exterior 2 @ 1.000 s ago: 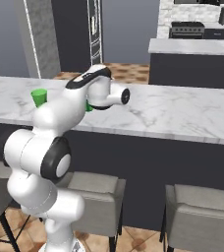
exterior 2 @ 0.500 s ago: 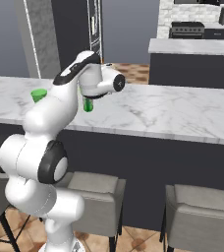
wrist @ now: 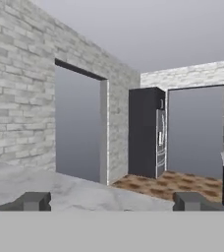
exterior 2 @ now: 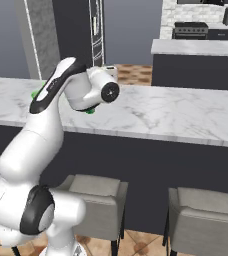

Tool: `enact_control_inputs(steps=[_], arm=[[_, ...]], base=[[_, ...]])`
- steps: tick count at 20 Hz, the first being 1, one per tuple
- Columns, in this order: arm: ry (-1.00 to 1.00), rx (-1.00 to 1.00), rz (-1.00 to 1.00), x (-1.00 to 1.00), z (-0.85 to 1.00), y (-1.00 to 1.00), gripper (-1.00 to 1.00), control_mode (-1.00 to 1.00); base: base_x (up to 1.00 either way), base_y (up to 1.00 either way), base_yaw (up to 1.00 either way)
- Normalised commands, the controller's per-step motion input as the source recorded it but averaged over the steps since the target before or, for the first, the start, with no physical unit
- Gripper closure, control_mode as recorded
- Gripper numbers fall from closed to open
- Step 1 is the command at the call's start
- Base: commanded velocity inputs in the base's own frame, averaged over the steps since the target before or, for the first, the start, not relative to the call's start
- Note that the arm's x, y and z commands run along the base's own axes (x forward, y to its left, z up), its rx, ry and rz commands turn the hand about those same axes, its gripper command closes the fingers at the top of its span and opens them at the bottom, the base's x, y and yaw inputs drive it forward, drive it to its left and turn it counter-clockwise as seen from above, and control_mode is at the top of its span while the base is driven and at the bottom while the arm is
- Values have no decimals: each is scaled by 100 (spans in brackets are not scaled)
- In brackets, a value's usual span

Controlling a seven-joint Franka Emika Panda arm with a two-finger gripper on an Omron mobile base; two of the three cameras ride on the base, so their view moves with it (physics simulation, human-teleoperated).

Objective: Open the cabinet directly in front. Then move the beer and the cup to the dining counter with the candle on it.

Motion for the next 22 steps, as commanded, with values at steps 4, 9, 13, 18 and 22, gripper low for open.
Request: enact_control_inputs(steps=[4,9,13,18,22], arm=[[-11,0,-6,-100,-41,-49,-100,-100],[-16,1,-12,-100,-44,-39,-100,-100],[-2,0,-1,-5,0,-3,-100,-100],[-7,-28,11,-51,-2,55,-100,-100],[0,-66,16,-75,0,100,-100,-100]], base=[[0,0,0],[0,0,0],[0,0,0],[0,0,0],[0,0,0]])
